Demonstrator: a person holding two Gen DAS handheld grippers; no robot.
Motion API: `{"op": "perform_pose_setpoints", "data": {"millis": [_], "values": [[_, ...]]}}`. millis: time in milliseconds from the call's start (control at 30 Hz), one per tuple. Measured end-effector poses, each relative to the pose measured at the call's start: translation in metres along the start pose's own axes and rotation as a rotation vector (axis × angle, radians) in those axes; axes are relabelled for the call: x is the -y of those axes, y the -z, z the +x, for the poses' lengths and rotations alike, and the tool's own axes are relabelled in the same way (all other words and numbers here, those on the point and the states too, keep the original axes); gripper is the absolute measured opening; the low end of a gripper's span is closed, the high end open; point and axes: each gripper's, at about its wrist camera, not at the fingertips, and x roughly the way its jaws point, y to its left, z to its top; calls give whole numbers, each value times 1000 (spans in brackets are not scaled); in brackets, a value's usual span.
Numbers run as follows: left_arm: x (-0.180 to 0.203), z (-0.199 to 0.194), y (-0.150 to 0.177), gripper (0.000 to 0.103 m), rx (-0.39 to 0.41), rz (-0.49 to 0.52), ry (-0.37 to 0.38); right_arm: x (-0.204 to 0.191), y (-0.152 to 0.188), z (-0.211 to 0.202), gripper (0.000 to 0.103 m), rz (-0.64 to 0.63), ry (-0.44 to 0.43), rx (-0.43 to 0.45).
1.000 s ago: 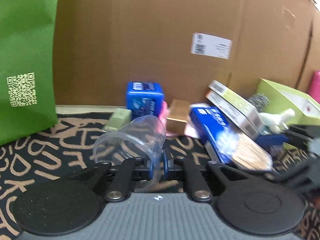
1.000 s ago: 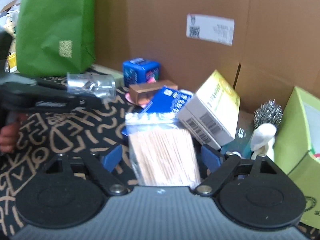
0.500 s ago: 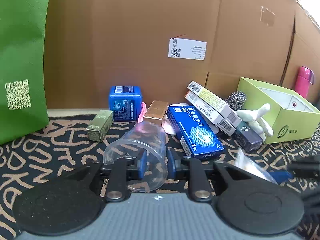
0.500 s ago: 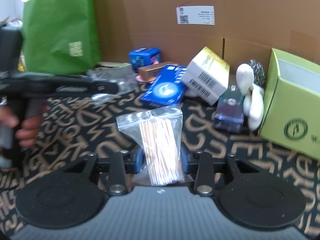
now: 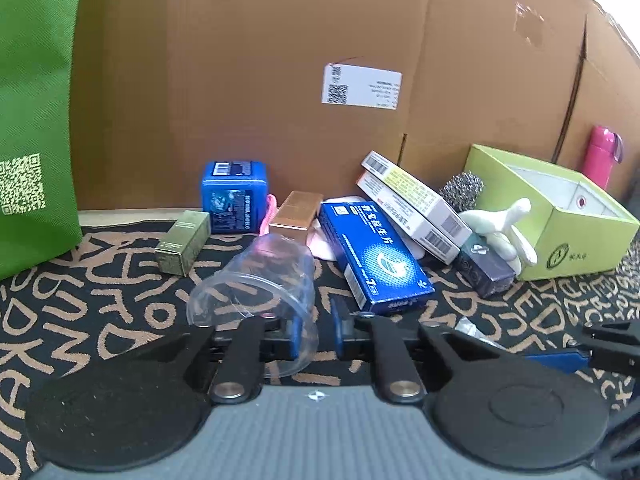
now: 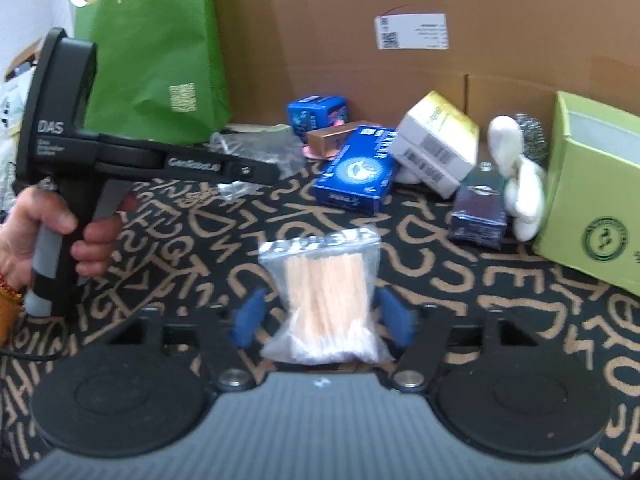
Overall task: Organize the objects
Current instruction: 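Carry cup and stick bag into the lime-green box and release both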
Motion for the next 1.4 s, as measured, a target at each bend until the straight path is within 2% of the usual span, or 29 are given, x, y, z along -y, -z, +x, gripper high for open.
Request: {"op": "perform_pose_setpoints", "data": {"millis": [33,200,600,867,967,1100,1200,1400], "values": [[2,0,0,10,-1,5,0,1,0,-1,37,3,5,1],[14,-7,-2,5,13,23,25,7,5,-11,28,26,7,22],[70,-47,-28,5,133,142,141,29,3,-69,27,83,70,162],[133,-52,-61,5,225,240,260,69,-12,-119,27,107,210,286],[161,-43,-72,5,241,286,291,90,-19,-133,27,124,288,321],[198,-15,-89,5,217,310,318,123,-28,-144,27,145,399,343],[224,9,-98,5,187,328,323,149,-33,-146,27,145,491,335],[257,62,-115,5,123,334,322,198,-43,-130,27,164,575,286]]}}
